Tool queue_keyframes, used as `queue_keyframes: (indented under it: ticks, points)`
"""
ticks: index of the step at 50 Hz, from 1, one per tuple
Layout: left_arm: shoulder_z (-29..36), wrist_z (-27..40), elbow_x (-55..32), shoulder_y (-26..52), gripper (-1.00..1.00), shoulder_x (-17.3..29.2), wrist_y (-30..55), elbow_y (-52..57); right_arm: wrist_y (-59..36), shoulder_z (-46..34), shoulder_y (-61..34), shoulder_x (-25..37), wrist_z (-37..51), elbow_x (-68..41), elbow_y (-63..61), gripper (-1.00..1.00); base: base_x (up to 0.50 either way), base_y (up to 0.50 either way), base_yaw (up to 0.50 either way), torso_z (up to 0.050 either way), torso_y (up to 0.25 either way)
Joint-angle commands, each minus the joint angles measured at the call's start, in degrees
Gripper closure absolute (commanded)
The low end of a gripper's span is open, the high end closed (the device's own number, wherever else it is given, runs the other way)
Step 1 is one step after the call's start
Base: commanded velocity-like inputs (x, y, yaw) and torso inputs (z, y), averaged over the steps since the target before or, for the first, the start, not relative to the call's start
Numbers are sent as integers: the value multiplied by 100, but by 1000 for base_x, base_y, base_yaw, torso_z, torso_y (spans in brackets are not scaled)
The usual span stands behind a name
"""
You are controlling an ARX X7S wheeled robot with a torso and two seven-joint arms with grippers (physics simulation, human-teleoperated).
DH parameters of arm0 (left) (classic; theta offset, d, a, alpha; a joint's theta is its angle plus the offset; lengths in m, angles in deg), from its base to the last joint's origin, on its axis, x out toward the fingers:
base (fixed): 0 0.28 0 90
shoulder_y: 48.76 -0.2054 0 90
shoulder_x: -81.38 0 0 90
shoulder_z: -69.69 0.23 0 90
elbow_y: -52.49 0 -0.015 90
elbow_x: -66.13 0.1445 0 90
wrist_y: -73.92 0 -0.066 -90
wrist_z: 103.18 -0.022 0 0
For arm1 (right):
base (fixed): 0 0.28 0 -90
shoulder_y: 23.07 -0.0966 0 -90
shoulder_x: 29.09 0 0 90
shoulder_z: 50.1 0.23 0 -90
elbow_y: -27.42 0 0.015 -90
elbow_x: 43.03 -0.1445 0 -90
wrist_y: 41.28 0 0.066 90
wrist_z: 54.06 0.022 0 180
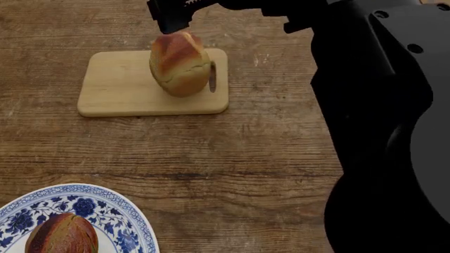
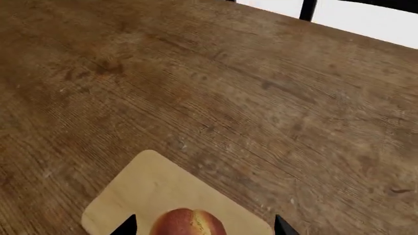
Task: Place all breads on the cutting board.
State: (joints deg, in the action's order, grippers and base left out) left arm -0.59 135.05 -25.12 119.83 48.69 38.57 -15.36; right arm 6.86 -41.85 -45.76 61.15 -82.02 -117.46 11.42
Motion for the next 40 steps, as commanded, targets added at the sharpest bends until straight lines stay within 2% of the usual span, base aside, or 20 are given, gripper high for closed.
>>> queue_keyframes:
  ticks: [1, 7, 16, 20, 25, 33, 37, 40]
  points:
    - [95, -53, -98, 198, -100, -35, 179, -60, -272, 1844, -375, 138, -534, 1975, 98, -100, 0, 0, 0, 0, 0]
    - [288, -176, -173, 729, -100, -191, 542, -292, -464, 3204, -627, 282, -1010, 3612, 97, -100, 0, 0, 0, 0, 0]
    - [614, -733, -597, 1628, -100, -416, 1295, -899, -506, 3931, -947, 600, -1356, 4665, 90, -100, 0, 0, 0, 0, 0]
    - [713, -964, -908, 1973, -100, -437, 1634, -1189, -508, 4025, -1046, 709, -1420, 4869, 80, -100, 0, 0, 0, 0, 0]
    - [919, -944, -2058, 2470, -100, -445, 2071, -1822, -600, 4168, -1192, 938, -1480, 4817, -4, -100, 0, 0, 0, 0, 0]
    - [1450, -989, -3030, 3394, -100, -608, 2770, -2565, -957, 4264, -951, 1282, -1214, 4725, -696, -100, 0, 0, 0, 0, 0]
    - [1956, -931, -3597, 3944, -100, -675, 3153, -2944, -1116, 4298, -904, 1373, -1102, 4692, -896, -100, 0, 0, 0, 0, 0]
    - [2397, -765, -4237, 4104, -100, -589, 3109, -3011, -1103, 4294, -948, 1363, -1086, 4715, -819, -100, 0, 0, 0, 0, 0]
